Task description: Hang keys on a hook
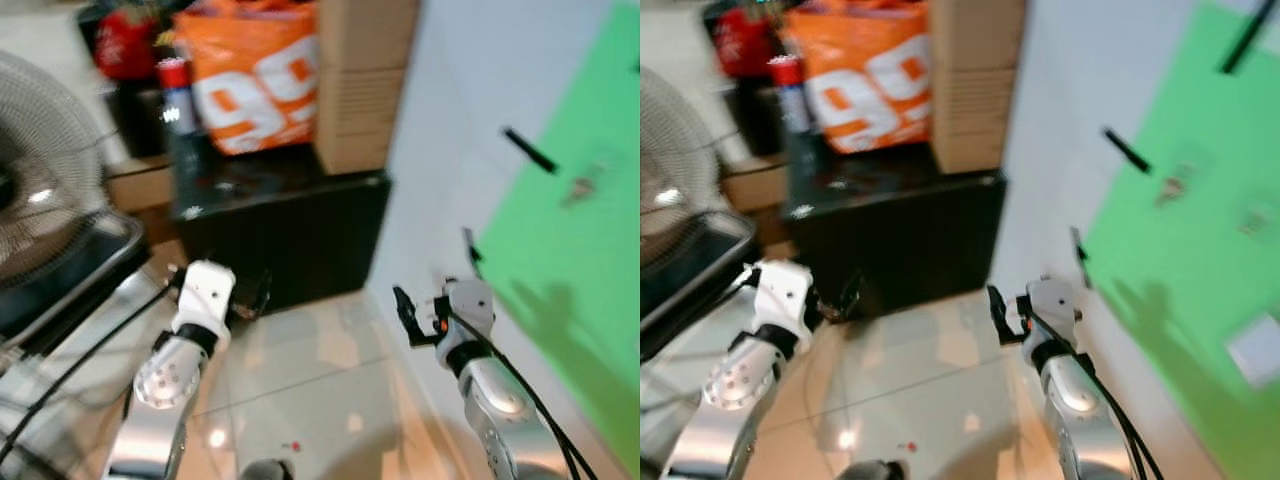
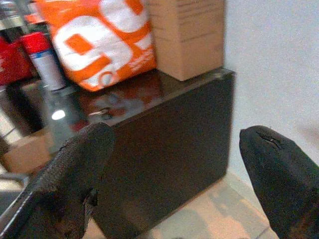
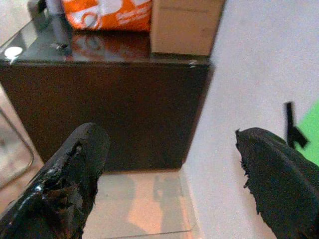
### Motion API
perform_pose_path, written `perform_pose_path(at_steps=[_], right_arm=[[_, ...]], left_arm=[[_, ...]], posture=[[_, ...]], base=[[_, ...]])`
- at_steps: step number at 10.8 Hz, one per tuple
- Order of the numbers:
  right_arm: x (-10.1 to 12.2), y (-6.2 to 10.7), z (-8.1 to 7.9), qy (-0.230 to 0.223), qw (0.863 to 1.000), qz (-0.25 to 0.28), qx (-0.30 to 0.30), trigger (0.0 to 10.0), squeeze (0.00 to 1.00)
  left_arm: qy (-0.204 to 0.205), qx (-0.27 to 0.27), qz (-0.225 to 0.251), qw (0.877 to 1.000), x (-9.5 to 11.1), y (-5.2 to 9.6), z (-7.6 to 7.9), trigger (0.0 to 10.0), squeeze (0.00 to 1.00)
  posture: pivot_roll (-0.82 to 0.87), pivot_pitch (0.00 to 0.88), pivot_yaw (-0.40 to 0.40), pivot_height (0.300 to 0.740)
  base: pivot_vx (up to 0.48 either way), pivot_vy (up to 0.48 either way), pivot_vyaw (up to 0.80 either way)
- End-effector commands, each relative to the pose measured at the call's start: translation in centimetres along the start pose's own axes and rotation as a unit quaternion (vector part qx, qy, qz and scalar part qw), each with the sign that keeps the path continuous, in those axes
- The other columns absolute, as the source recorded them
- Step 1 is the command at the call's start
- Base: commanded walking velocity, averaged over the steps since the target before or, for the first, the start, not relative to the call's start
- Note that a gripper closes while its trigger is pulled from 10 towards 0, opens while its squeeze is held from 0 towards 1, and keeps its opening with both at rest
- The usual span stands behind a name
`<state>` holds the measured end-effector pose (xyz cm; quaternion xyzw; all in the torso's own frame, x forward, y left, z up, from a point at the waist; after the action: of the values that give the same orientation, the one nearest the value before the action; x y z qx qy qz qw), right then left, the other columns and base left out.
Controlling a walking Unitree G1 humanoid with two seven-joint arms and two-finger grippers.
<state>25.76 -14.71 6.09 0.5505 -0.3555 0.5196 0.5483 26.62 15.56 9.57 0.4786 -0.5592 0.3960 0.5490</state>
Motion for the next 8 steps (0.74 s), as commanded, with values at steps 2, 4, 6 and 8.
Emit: perform_pose_path(at_steps=[2, 4, 6, 8], right_arm=[[1.0, -0.6, 0.5, -0.015, 1.0, 0.012, -0.018, 10.0, 1.0], [1.4, -1.1, 0.9, -0.01, 1.0, 0.017, -0.024, 10.0, 1.0], [1.2, -1.4, 1.0, 0.005, 1.0, 0.009, -0.027, 10.0, 1.0], [1.2, -1.0, 0.7, 0.007, 1.0, 0.01, -0.019, 10.0, 1.0]], left_arm=[[-0.004, 0.014, 0.017, 1.0, 1.0, -0.2, -0.8, 10.0, 0.0], [-0.006, 0.015, 0.022, 1.0, 1.4, -0.8, -1.0, 10.0, 0.0], [-0.009, 0.016, 0.024, 1.0, 1.7, -1.3, -1.0, 10.0, 0.0], [-0.012, 0.004, 0.025, 1.0, 2.0, -1.5, -0.9, 10.0, 0.0]], posture=[[-0.01, 0.0, -0.035, 0.74], [-0.02, 0.0, -0.036, 0.74], [-0.03, 0.0, -0.02, 0.74], [-0.05, 0.0, -0.01, 0.74]], base=[[0.281, 0.0, 0.0], [0.319, 0.0, 0.0], [0.353, 0.0, 0.0], [0.39, 0.0, 0.0]])
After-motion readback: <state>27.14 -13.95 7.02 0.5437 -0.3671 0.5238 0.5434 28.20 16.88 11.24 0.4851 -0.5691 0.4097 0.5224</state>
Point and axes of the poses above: a point about 5 cm out from each wrist's last joint towards the gripper, its own y axis pointing back from the gripper into the wrist, its own x axis along the axis of the wrist's last joint, z = x × y, the point moved 2 cm from there along -y, pointing out of the wrist towards the gripper, and after that the axes turned 7 degrees about y, right-handed, at the moved point
